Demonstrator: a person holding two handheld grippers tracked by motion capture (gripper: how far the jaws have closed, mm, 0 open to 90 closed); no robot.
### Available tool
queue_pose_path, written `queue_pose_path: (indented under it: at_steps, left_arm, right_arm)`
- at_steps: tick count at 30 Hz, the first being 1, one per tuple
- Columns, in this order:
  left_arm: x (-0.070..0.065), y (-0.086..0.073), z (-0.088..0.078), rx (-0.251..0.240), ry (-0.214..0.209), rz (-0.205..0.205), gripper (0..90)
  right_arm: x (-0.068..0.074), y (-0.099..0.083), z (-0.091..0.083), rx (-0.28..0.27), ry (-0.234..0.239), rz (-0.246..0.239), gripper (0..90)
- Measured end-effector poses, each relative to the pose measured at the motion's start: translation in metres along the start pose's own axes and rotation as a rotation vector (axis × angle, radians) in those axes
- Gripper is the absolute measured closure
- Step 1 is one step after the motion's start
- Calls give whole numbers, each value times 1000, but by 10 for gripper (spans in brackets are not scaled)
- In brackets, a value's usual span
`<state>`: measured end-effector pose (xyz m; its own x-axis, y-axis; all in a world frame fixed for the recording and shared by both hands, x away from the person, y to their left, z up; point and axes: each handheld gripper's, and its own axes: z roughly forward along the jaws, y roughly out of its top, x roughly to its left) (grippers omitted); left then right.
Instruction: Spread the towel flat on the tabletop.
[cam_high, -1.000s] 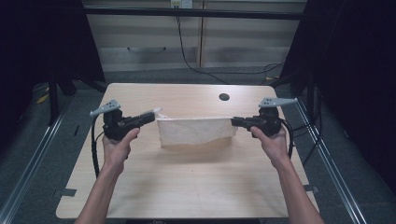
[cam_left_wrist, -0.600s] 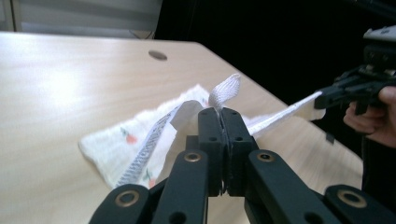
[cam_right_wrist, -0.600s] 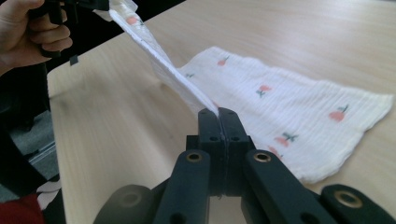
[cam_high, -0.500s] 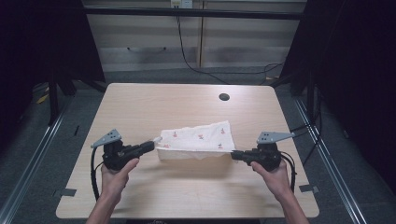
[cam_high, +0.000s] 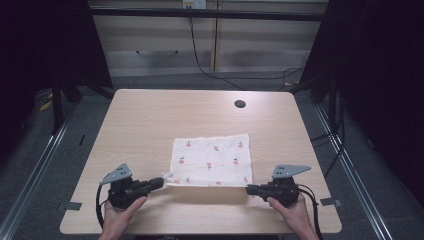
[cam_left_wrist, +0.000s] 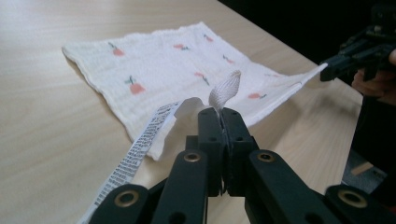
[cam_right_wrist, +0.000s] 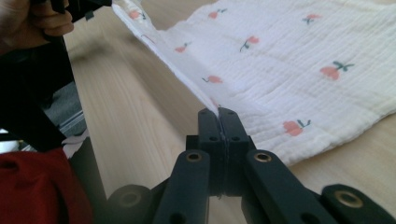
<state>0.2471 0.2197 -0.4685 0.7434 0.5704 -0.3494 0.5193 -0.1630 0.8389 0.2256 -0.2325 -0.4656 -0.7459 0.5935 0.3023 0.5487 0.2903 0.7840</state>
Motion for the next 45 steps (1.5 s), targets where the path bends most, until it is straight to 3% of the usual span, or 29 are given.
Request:
queue_pose_path:
  at_steps: [7, 13, 18, 25, 27, 29, 32, 36, 39, 42, 45]
  left_arm:
    - [-3, -2, -8, -20, -41, -3, 857]
    - [-1, -2, -17, -44, -28, -17, 795]
    - [4, 5, -13, -42, -27, -15, 764]
    - [16, 20, 6, 8, -17, 12, 768]
    - [21, 25, 11, 12, -9, 17, 763]
    - [29, 31, 19, 16, 3, 8, 739]
    - [36, 36, 32, 13, -6, -6, 737]
    - [47, 34, 57, 72, -7, 11, 761]
    - [46, 29, 72, 132, -7, 33, 769]
    - [45, 24, 82, 181, 11, 67, 769]
    - [45, 23, 85, 192, 36, 79, 768]
  right_arm:
    - [4, -6, -5, 4, 20, 0, 830]
    - [0, -11, -16, -38, 5, 23, 780]
    - [-6, -8, -20, -59, -11, 44, 741]
    - [-16, 3, -14, -64, -36, 66, 638]
    - [-19, 8, -11, -61, -48, 59, 596]
    - [-21, 18, -2, -12, -94, 16, 570]
    - [-26, 26, 8, -1, -91, 8, 567]
    - [-38, 33, 22, 28, -108, 4, 578]
    - [-43, 34, 34, 73, -145, -4, 598]
    - [-47, 32, 46, 93, -142, -6, 615]
    - [-54, 31, 56, 107, -151, 2, 614]
